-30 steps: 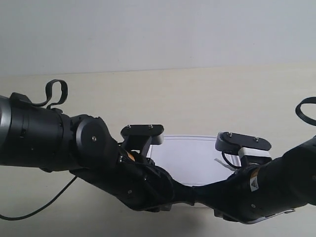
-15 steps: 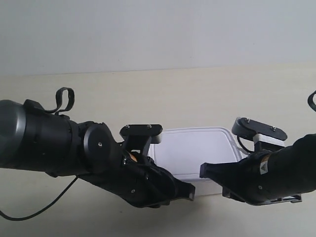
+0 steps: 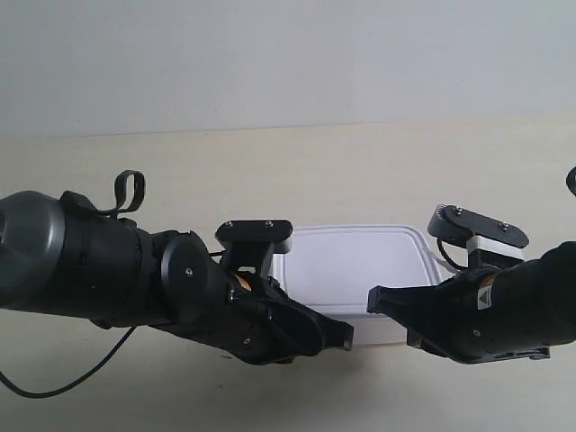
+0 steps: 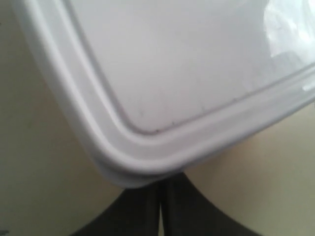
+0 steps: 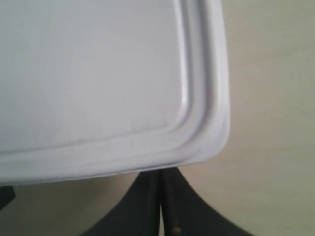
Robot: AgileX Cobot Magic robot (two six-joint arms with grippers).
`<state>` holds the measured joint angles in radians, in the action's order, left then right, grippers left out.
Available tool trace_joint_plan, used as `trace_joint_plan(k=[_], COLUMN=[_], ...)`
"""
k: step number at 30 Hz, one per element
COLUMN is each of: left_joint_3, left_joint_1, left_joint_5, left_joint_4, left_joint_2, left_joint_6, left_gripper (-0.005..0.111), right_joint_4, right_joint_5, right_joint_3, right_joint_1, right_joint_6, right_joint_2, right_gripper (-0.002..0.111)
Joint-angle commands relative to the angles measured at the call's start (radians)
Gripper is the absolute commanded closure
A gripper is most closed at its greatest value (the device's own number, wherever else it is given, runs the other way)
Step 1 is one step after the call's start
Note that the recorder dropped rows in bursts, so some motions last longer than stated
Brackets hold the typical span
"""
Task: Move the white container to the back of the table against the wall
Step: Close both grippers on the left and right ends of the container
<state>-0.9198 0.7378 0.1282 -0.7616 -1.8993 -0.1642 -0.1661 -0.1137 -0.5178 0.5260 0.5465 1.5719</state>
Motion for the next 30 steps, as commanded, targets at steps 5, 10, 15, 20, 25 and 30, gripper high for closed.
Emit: trace_joint_plan(k=[5,10,15,20,25,30], left_joint_3=[0.001,0.001,-0.001,-0.016,-0.042,-0.069], left_joint_1=[0.005,0.005,0.005,0.005,0.005,0.005], left_joint_5=[-0.072,-0.081,-0.089,-0.094,-0.108,-0.112], left_joint_4=[-0.008,-0.008,-0.008,-0.004,-0.004,-0.002], left_joint_2=[0.002,-0.009,-0.042,-0.065,-0.068,-0.068], left_joint_6=[0.008,0.008,0.008,0.008,0.008,0.006], left_gripper=[0.107,0.107,0.107,0.107,0.107,0.107], right_joint_4=[-0.026,-0.026,-0.026,-0.026,-0.027,-0.027], right_joint_5=[0.045,0.089,0.120,0.141,0.158,0.157], right_joint_3=[0.003,0.003,0.001,-0.001,-0.026,-0.063], right_joint_1=[-0.005,-0.005,-0.005,-0.005,-0.005,-0.005], right_joint_6=[0.046,0.048,0.064,0.067,0.078,0.078], right_joint_2=[0.048,0.071,0.071,0.094,0.127,0.144], right_gripper=[0.108,0.108,0.108,0.108,0.108,0.108])
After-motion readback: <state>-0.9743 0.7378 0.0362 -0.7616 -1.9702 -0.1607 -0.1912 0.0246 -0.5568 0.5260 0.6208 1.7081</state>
